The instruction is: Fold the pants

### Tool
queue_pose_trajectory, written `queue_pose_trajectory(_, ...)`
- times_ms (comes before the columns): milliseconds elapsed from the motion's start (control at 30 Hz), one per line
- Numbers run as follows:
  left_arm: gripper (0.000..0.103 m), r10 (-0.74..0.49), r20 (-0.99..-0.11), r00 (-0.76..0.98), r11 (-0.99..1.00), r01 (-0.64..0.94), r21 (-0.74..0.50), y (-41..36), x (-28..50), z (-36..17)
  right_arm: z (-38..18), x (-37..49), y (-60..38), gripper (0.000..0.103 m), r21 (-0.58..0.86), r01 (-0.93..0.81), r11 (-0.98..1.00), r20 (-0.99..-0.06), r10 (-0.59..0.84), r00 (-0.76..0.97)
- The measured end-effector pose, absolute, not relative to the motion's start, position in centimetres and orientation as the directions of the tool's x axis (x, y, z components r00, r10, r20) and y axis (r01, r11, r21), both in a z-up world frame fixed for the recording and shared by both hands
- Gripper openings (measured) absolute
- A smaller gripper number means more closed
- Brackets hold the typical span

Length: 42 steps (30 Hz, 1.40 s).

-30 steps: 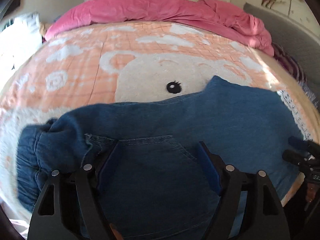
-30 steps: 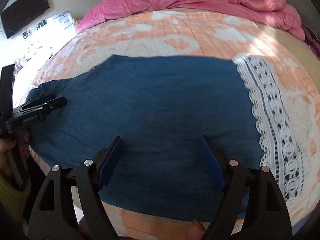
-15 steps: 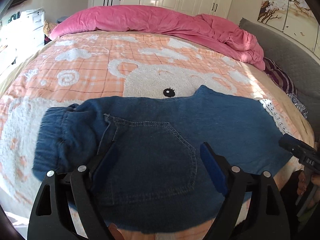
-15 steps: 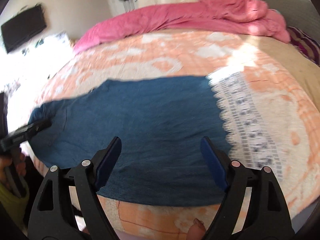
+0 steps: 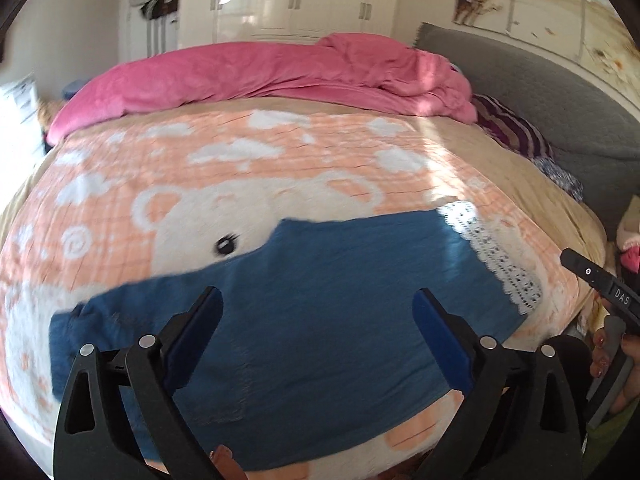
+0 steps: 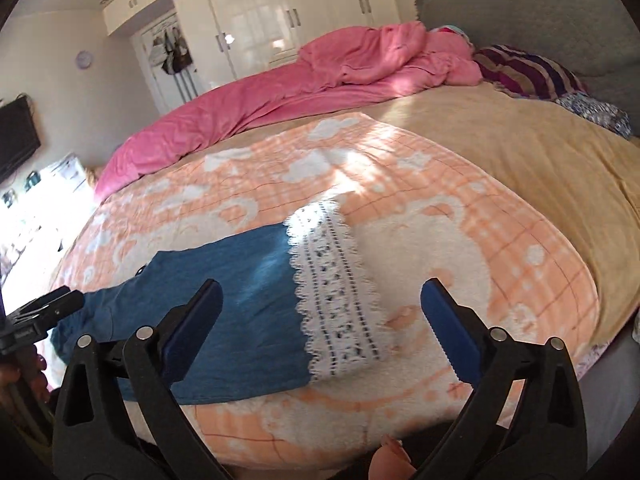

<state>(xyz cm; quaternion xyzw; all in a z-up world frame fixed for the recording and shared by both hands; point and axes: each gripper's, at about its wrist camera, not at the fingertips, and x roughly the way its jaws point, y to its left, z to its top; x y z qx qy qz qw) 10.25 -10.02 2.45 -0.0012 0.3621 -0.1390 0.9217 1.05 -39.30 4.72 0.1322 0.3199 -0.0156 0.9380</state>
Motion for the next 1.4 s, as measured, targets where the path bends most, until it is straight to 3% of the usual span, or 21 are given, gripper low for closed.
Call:
queue_pose_trajectory(267, 0.098, -0.333, -0.698, 0.634, 0.917, 0.391, -0.082, -18.4, 14.8, 3.3, 2.9, 1.0, -42.5, 0.094, 0.318, 0.212, 0.924, -0.639, 0.044, 0.768)
queue_pose_trajectory(467, 0.098, -0.369, -0.732, 0.572, 0.881, 0.465, -0.081, -23.5, 18.7, 2.4, 0.8, 2.2, -41.9, 0.094, 0.366, 0.18, 0.913, -0.677, 0.129, 0.725)
queue_pose_trajectory(867, 0.098, -0.46, -0.803, 0.38, 0.821, 0.527, -0.221, -28.8, 27.4, -2.3, -2.2, 3.7, -39.7, 0.093, 0.405, 0.147, 0.902, -0.718, 0.214, 0.663)
queue_pose_trajectory(1067, 0.097, -0.507, -0.812, 0.289, 0.778, 0.559, -0.286, -30.5, 30.2, -4.6, -2.5, 3.9, -39.2, 0.088, 0.387, 0.132, 0.913, -0.708, 0.202, 0.677)
queue_pose_trajectory(1133, 0.097, -0.54, -0.803, 0.251, 0.754, 0.57, -0.328, -30.9, 30.8, -5.4, -2.8, 4.0, -39.6, 0.083, 0.422, 0.137, 0.896, -0.701, 0.227, 0.676)
queue_pose_trajectory(1200, 0.095, -0.585, -0.783, 0.209, 0.722, 0.575, -0.385, -31.0, 31.1, -6.0, -2.7, 3.8, -39.9, 0.07, 0.446, 0.13, 0.886, -0.688, 0.246, 0.682)
queue_pose_trajectory(1267, 0.076, -0.614, -0.77, 0.174, 0.695, 0.582, -0.423, -31.1, 31.3, -6.6, -2.7, 3.8, -40.1, 0.061, 0.454, 0.128, 0.882, -0.679, 0.25, 0.69)
queue_pose_trajectory(1400, 0.075, -0.648, -0.748, 0.139, 0.666, 0.58, -0.469, -31.0, 31.4, -7.4, -2.9, 4.0, -40.4, 0.06, 0.483, 0.127, 0.866, -0.664, 0.268, 0.698)
